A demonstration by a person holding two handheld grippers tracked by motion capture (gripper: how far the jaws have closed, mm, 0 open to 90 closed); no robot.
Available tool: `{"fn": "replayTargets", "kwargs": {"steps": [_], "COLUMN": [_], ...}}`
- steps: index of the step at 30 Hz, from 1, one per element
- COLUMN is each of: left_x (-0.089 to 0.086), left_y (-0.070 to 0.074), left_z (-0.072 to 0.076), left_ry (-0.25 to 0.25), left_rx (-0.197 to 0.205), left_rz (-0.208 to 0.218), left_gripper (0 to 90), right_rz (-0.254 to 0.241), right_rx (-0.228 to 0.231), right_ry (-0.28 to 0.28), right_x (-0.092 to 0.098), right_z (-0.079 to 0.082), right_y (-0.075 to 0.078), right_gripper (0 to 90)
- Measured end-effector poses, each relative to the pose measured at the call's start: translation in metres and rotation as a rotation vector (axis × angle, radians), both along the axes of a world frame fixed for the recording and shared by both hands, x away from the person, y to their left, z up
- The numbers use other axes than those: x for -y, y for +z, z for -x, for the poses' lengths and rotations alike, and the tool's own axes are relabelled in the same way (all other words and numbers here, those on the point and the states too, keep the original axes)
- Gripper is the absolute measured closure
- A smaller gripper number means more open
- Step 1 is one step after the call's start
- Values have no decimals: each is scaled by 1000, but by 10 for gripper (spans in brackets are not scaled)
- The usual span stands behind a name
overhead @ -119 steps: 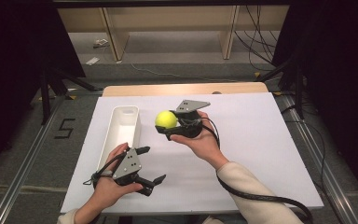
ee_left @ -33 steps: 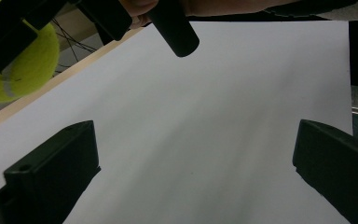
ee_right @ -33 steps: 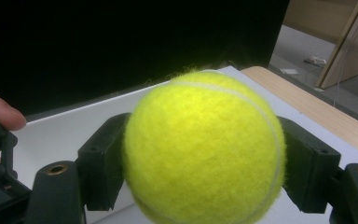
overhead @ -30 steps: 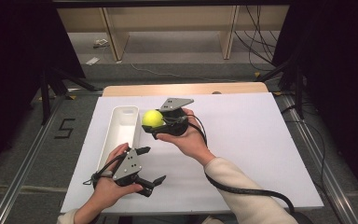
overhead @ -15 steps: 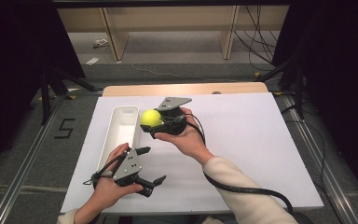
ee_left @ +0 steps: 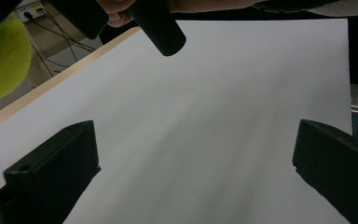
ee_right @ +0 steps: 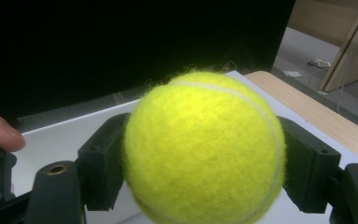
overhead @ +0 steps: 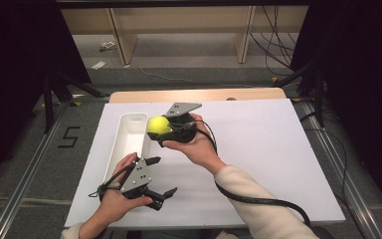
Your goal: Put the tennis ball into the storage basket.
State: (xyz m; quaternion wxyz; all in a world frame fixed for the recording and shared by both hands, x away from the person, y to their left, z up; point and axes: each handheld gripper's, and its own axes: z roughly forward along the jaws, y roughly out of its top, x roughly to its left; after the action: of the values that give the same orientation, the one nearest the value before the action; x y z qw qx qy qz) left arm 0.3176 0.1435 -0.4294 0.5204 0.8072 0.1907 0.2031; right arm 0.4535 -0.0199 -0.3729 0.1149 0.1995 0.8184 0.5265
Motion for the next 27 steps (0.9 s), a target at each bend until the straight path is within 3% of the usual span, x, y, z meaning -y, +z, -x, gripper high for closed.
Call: {"fn": "replayTargets", "kwargs": {"steps": [27], "left_x": [0], "left_y": [0], "left_z": [0], "left_ry": [-2], "left_rx": [2], "left_rz": [-2], "left_gripper": [0], "right_rz": [4], "right_rx": [12], "right_ry": [17], "right_x": [-12], "right_z": [-2], "right_y": [5], "right_gripper": [267]}}
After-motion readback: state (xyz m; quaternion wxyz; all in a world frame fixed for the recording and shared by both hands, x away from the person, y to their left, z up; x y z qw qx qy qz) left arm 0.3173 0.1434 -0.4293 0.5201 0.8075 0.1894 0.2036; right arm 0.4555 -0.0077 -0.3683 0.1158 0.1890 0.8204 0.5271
